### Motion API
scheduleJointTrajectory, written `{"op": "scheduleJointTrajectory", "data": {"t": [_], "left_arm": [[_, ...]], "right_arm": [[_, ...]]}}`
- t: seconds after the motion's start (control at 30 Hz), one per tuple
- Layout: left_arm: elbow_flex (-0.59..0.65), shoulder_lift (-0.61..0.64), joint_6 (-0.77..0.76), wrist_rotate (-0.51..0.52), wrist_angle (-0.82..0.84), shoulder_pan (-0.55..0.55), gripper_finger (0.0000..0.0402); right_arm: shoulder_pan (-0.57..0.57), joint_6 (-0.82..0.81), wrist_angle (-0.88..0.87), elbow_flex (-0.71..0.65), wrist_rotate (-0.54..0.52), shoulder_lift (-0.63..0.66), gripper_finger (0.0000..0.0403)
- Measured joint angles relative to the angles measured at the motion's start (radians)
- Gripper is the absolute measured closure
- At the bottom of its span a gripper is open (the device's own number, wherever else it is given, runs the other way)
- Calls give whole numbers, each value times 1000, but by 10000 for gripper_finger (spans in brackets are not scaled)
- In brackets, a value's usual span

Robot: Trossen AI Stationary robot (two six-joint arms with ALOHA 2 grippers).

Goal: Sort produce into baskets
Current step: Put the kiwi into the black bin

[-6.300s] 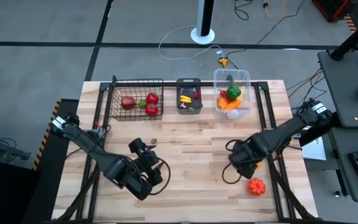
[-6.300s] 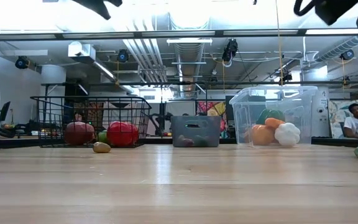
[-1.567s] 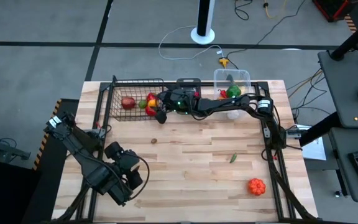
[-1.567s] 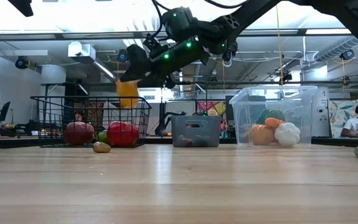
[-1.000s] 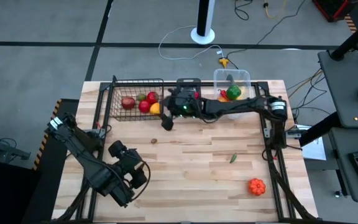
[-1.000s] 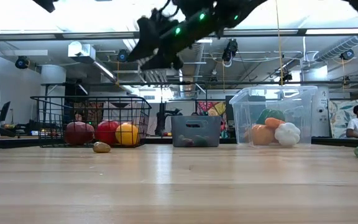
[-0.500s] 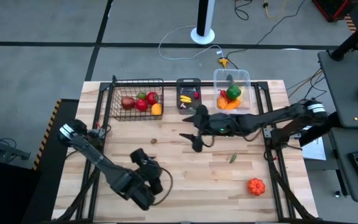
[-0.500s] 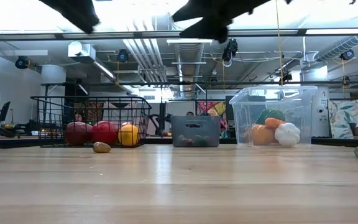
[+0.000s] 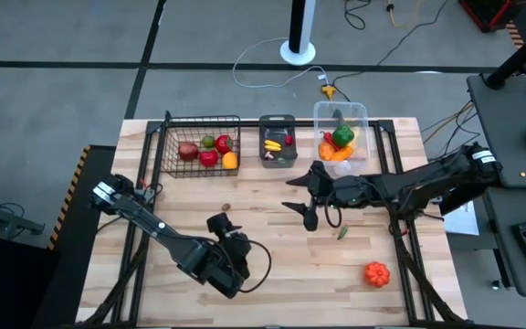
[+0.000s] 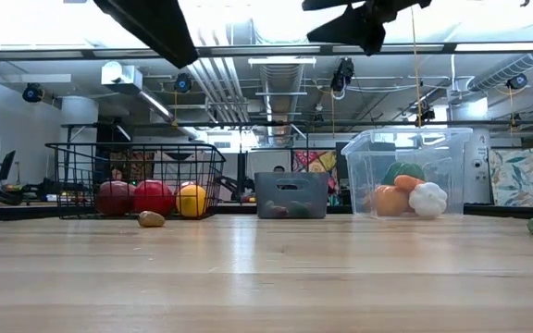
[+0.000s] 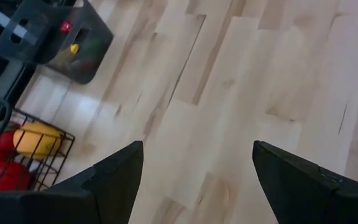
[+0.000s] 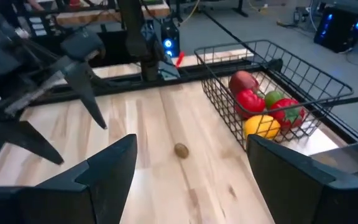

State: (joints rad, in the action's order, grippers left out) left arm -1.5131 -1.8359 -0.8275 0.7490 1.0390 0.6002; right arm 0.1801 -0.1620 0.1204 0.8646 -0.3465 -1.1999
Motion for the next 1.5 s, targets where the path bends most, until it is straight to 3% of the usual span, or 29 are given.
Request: {"op": "scheduleJointTrajectory", "data": {"t": [0.27, 0.47, 0.77, 0.93, 1.3, 1.5], "left_arm": [[35, 0, 99, 0, -68, -16, 119], [130, 0, 155, -12, -191, -27, 119], [288, 58, 182, -130, -275, -63, 128], [418, 131, 248, -167, -430, -98, 128], [714, 394, 277, -239, -488, -228, 128], [896, 514, 306, -238, -695, -302, 130]], "right_arm": [[55, 3, 1, 17, -21, 3, 110], [90, 15, -8, 24, -21, 2, 110], [110, 5, -28, 30, -21, 15, 111], [110, -15, -64, 30, -21, 14, 106], [110, -13, -73, 30, -21, 13, 113], [110, -10, -81, 30, -21, 11, 108]]}}
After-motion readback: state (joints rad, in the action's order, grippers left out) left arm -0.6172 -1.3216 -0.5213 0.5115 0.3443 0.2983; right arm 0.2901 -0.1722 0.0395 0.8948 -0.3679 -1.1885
